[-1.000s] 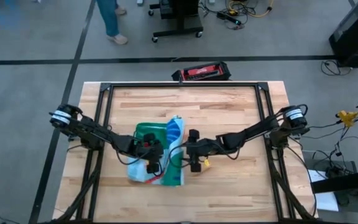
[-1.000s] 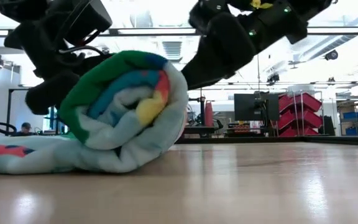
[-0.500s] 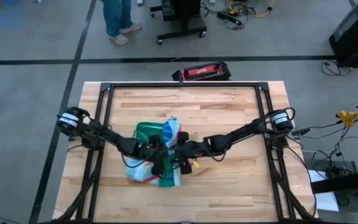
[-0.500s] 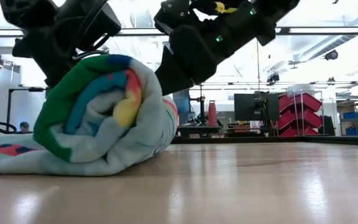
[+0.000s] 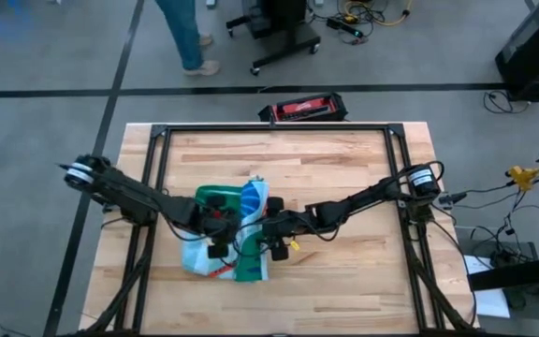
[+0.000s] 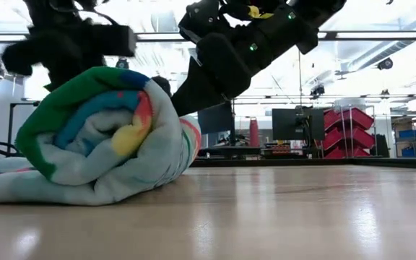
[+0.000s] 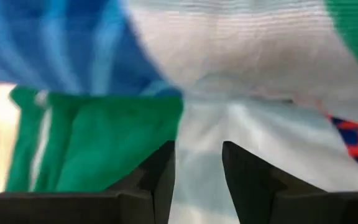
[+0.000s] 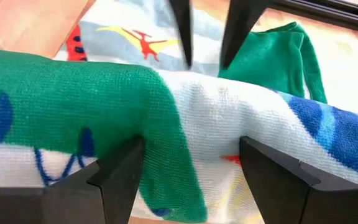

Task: Roll towel
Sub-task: Roll the multi-color dinosaur print towel

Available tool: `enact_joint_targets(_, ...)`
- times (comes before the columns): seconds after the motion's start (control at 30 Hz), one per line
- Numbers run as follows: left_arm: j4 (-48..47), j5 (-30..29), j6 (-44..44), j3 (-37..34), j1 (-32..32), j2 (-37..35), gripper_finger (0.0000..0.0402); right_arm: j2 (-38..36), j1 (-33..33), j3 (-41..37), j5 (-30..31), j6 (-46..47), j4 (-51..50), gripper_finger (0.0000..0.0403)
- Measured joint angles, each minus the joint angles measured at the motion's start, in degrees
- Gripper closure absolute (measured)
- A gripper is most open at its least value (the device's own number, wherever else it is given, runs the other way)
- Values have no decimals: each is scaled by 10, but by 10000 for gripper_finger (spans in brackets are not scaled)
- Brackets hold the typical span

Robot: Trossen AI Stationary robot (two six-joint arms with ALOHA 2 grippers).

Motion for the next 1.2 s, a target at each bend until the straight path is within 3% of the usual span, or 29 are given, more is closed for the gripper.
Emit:
enact_joint_targets(0.1, -47, 11, -32, -24, 0, -22, 275, 0, 0, 0, 0, 2, -1, 154)
enact_joint_targets(0.27, -45, 75, -74, -85, 6, -54, 234, 0, 0, 0, 0, 3, -3, 143)
enact_joint_targets(0.37, -43, 74, -73, -121, 12, -75, 208, 0, 0, 0, 0, 1, -3, 136)
enact_joint_targets(0.67, 80, 86, -79, -217, 26, -70, 185, 0, -6, 4, -2, 9, -2, 125)
enact_joint_targets(0.93, 132, 85, -58, -162, 26, 20, 189, 26, -12, 32, -14, 9, 0, 134)
enact_joint_targets(1.2, 114, 88, -30, -65, 25, 107, 181, 30, -14, 63, -20, -6, -3, 128)
